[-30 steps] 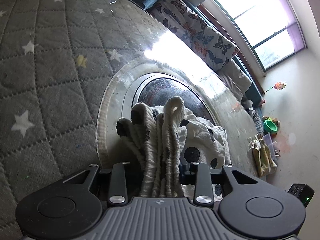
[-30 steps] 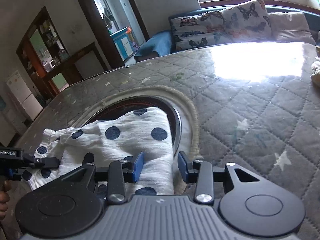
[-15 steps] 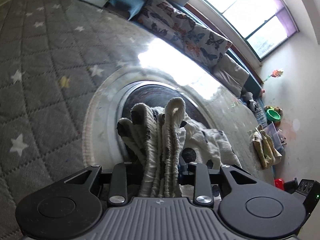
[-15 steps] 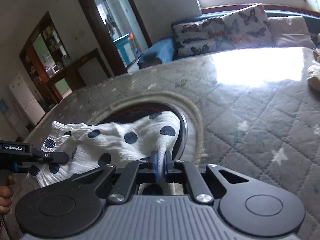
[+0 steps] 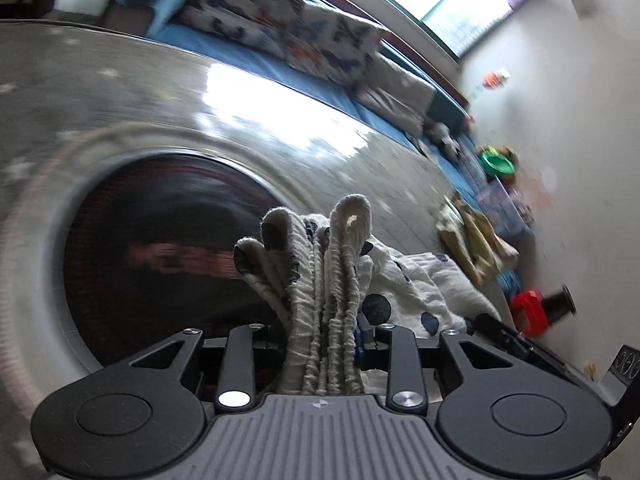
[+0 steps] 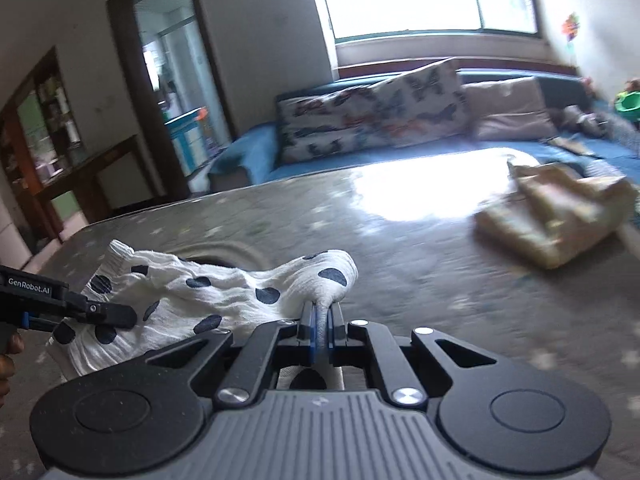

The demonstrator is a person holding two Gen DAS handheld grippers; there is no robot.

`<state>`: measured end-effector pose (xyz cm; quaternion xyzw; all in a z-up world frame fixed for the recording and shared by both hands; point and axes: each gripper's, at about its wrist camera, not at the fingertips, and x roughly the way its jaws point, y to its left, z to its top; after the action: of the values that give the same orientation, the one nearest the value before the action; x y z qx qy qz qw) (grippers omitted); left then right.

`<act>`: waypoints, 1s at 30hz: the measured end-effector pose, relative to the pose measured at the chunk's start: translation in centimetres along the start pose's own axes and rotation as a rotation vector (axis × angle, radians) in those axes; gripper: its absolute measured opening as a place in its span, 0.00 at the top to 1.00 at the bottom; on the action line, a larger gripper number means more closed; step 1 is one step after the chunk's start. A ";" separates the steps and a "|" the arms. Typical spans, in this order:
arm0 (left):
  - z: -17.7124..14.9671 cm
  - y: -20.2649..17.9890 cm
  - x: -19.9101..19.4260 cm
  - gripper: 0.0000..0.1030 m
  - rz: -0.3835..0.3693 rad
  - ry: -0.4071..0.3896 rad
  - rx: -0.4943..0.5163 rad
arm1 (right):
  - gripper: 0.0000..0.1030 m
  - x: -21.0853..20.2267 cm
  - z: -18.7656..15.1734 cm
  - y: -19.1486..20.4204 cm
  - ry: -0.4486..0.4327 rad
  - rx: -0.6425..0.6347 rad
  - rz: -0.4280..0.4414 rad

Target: Fold clothes

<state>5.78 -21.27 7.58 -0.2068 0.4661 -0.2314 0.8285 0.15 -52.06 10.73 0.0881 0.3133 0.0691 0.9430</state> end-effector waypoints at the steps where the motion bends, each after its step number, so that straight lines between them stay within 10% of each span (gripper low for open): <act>1: 0.1 -0.8 0.8 0.69 -0.009 0.015 0.018 | 0.96 -0.5 0.1 -0.7 -0.008 0.005 -0.021; 16: 1.2 -11.6 10.3 0.69 -0.106 0.112 0.223 | 0.96 -4.1 1.2 -10.9 -0.076 0.065 -0.299; 30: -0.9 -12.6 14.7 0.58 -0.062 0.177 0.266 | 0.91 -2.2 -2.3 -15.9 0.001 0.124 -0.388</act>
<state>9.34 -40.04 4.29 -0.0882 0.4959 -0.3339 0.7967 -1.80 -67.70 6.90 0.0841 0.3284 -0.1331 0.9313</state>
